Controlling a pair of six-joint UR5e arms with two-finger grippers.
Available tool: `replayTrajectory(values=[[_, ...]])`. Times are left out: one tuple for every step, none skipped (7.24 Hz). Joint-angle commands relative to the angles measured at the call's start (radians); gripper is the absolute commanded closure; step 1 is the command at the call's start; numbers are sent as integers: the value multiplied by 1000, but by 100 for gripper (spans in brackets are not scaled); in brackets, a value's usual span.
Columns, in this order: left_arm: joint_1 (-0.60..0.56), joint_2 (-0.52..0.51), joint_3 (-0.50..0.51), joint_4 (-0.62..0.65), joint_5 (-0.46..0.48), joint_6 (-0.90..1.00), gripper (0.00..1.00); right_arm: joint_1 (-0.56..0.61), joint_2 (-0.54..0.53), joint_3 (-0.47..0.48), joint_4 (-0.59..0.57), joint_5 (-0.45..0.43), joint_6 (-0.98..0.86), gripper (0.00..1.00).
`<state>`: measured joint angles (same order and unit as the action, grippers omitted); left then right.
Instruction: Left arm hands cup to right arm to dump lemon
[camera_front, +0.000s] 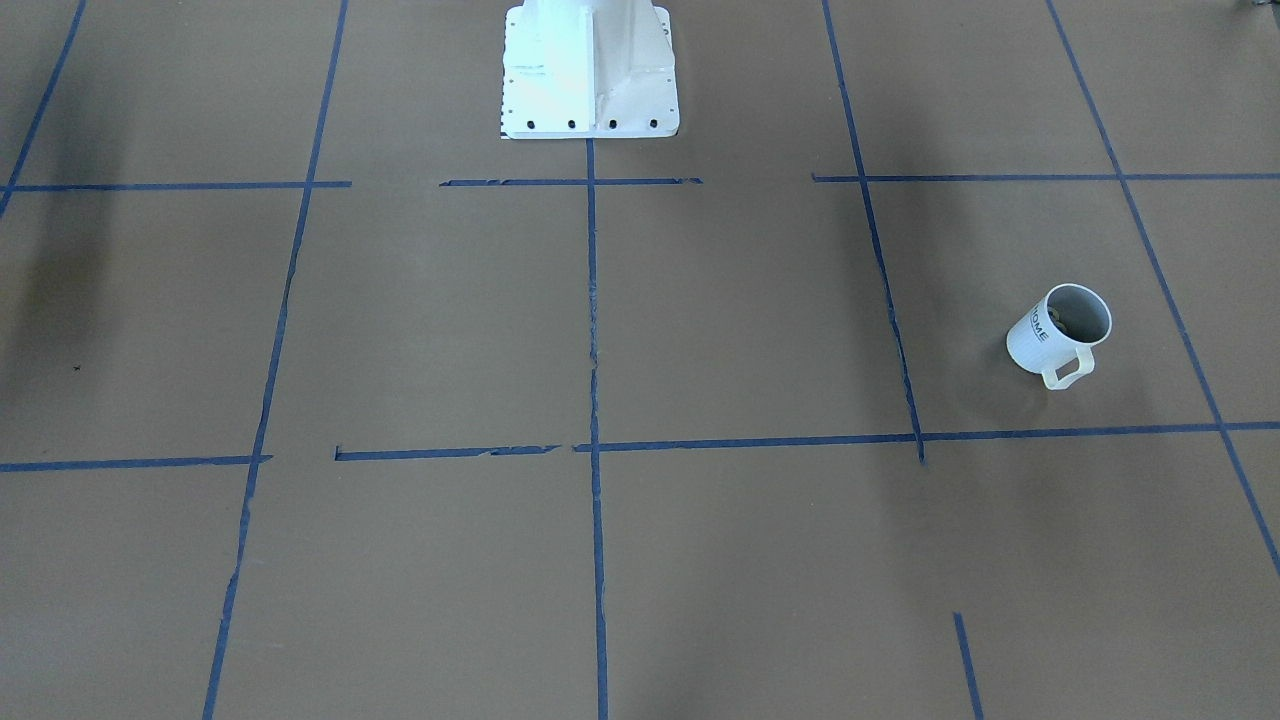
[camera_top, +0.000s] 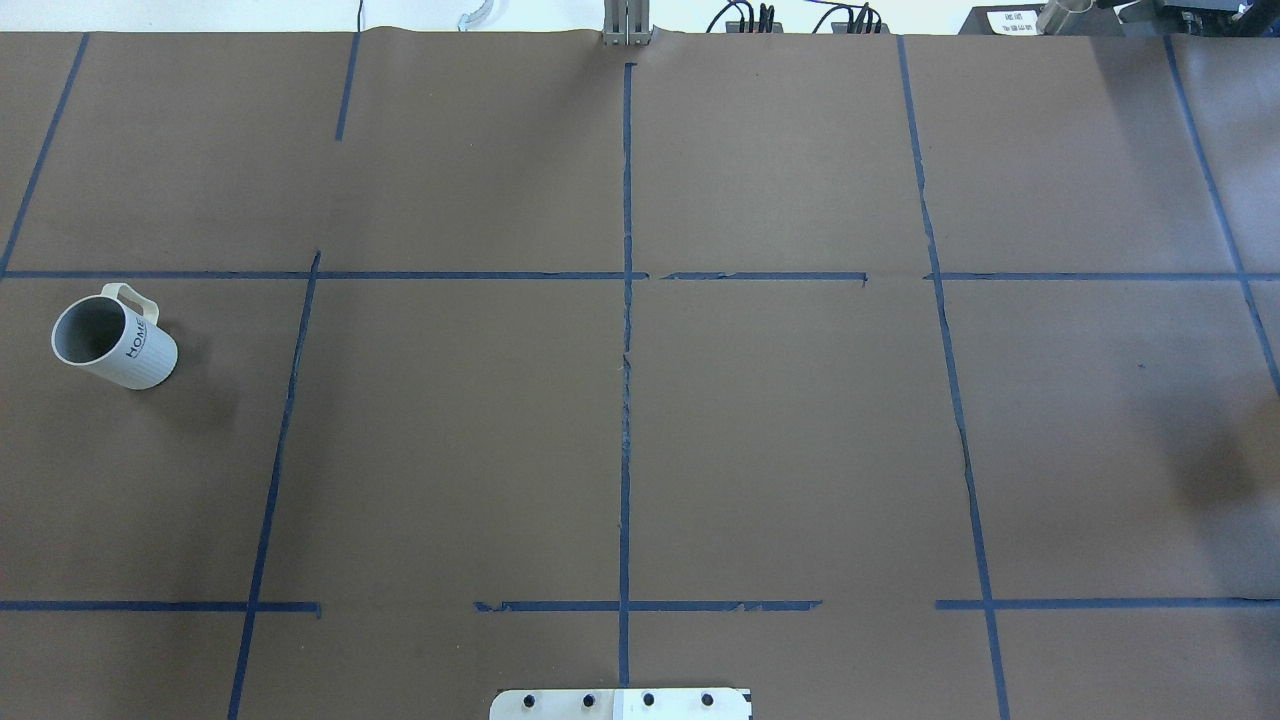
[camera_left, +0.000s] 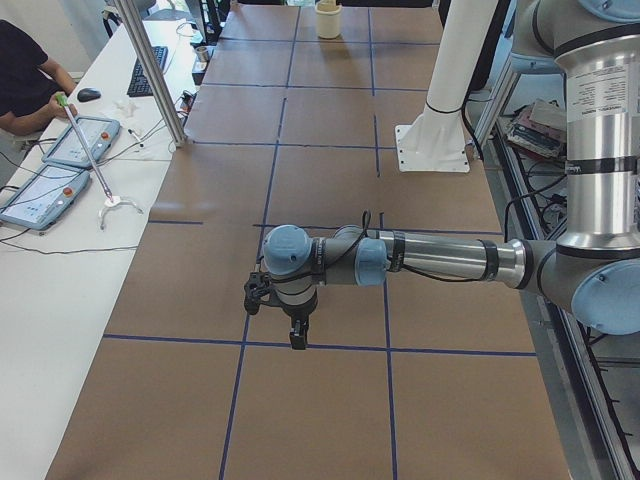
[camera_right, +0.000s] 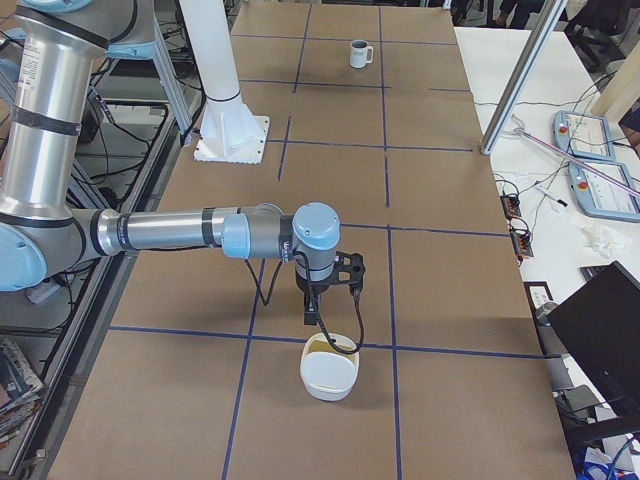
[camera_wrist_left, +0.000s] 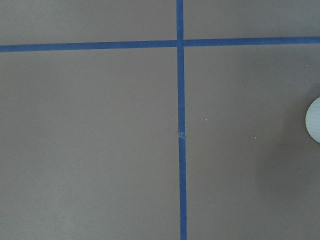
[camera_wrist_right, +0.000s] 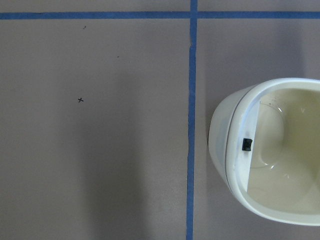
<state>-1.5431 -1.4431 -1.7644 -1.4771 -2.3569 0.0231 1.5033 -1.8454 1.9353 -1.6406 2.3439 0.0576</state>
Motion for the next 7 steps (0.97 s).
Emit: replayTrajectory(values=[[-11, 9, -15, -17, 4, 7, 0, 0, 0, 1, 1, 0, -1, 0], [-11, 7, -17, -3, 1, 8, 0, 0, 2, -1, -1, 0, -1, 0], [-11, 15, -18, -6, 8, 11, 0, 0, 0, 1, 1, 0, -2, 0], [-11, 18, -21, -6, 1, 5, 0, 0, 0, 4, -1, 2, 2, 0], [-11, 18, -14, -6, 4, 3, 0, 0, 0, 5, -1, 2, 2, 0], [-11, 18, -9, -8, 2, 8, 0, 0, 0, 7, -1, 3, 4, 0], [-12, 21, -9, -8, -1, 8, 0, 0, 0, 5, -2, 9, 5, 0]])
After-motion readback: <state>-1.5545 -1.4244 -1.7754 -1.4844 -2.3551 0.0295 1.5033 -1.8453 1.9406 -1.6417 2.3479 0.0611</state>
